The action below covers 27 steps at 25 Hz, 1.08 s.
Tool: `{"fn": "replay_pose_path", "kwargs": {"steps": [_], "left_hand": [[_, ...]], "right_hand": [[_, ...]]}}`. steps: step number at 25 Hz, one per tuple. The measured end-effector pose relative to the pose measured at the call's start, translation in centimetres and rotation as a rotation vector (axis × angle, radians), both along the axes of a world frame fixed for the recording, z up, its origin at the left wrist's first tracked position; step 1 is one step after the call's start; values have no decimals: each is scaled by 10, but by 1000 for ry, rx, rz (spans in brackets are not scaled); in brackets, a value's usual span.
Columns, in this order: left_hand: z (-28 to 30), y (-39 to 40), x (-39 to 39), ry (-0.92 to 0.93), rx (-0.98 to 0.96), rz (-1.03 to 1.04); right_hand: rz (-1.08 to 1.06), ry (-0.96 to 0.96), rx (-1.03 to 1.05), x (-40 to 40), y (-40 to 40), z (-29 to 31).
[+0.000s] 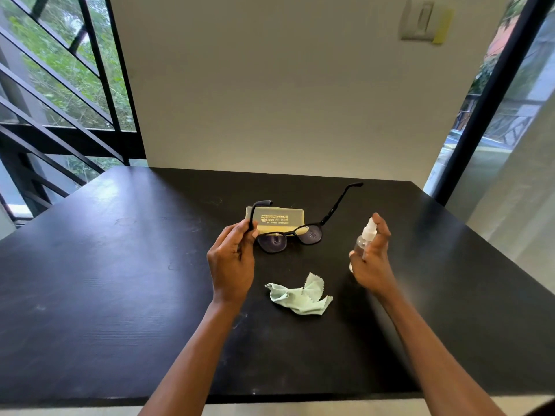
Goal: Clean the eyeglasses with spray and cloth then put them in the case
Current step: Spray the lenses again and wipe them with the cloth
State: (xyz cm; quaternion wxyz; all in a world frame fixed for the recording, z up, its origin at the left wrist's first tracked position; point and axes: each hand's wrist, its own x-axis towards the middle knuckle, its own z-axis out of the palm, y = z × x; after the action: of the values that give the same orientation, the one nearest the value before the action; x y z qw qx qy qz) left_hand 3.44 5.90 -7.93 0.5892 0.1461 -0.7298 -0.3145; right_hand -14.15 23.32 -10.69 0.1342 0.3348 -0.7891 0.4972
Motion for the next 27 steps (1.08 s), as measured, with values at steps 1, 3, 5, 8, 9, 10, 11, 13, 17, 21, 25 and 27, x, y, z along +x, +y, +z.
{"fn": "replay_pose_path", "kwargs": {"steps": [1,3,5,8,9,10,11,13,17,21,25,27], "left_hand": [[0,0,0,-2,4,5],[-1,0,0,-3,10,6],[-2,-2,0,-8,14,9],[-5,-3,-2,-20,24,17],[-6,-3,-3,-21,28,17],[-7,-2,-3,-23,32,17],[-8,-2,-4,-24,39,17],[-10,-2,-4,-24,54,17],[-15,-4,-5,-22,84,19],[-21,-6,-4,-7,86,25],[-23,-5,-9,6,110,20],[-23,-5,-10,2,115,20]], "right_hand": [[-12,11,5,-6,1,-4],[-33,-3,3,-15,3,-11],[-46,-33,-7,-20,4,-13],[-44,-82,-6,-19,4,-11],[-79,-89,-1,-15,3,-11],[-160,-81,13,-10,1,-11],[-274,-54,28,-2,-2,-9],[-447,68,19,15,-6,-3],[-362,117,201,40,-19,13],[-231,-41,844,59,-28,21],[-143,-184,888,68,-36,19],[-37,-373,731,67,-39,24]]}}
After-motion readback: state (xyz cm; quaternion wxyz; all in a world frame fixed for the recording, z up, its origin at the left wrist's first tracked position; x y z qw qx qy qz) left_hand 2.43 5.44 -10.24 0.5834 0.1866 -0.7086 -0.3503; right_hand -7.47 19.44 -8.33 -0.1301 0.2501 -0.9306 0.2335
